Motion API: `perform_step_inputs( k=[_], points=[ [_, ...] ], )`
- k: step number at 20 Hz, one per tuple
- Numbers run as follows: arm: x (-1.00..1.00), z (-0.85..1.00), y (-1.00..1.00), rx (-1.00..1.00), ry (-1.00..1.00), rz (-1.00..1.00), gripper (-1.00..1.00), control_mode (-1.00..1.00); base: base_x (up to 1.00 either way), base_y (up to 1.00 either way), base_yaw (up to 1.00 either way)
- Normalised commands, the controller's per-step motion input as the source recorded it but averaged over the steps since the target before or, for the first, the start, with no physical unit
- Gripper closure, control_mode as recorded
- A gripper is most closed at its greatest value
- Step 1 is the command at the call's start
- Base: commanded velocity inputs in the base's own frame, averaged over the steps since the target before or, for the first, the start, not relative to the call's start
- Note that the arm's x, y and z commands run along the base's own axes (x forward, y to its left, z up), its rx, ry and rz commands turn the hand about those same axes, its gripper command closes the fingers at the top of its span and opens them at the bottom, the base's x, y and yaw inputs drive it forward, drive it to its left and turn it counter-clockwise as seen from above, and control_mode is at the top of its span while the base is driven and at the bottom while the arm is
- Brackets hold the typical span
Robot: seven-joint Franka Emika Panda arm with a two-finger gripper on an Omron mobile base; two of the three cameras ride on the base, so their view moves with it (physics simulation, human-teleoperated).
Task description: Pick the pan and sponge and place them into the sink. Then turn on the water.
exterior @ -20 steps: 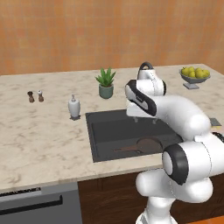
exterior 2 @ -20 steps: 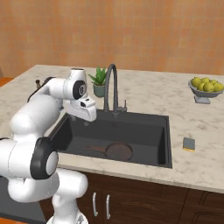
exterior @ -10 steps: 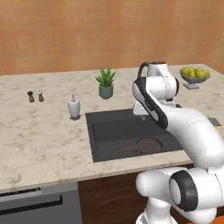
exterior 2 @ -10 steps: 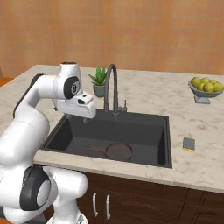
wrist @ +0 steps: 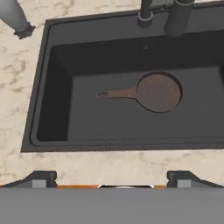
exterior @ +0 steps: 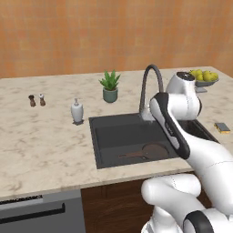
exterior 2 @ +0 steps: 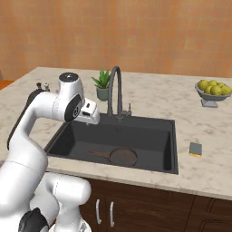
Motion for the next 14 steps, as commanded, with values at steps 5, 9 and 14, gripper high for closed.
perform_step_inputs(
  k=[5, 9, 14],
  points=[
    [0.00, 0.00, 0.01, -0.01, 0.01, 0.03, -1.00, -1.00, 0.00, 0.00, 0.00],
    [0.00, 0.00, 0.04, -0.03, 0.06, 0.00, -1.00, 1.00, 0.00, 0.07, 0.00],
    [0.00, 0.00, 0.00, 0.00, 0.00, 0.00, -1.00, 1.00, -0.34, -0.02, 0.00]
  ],
)
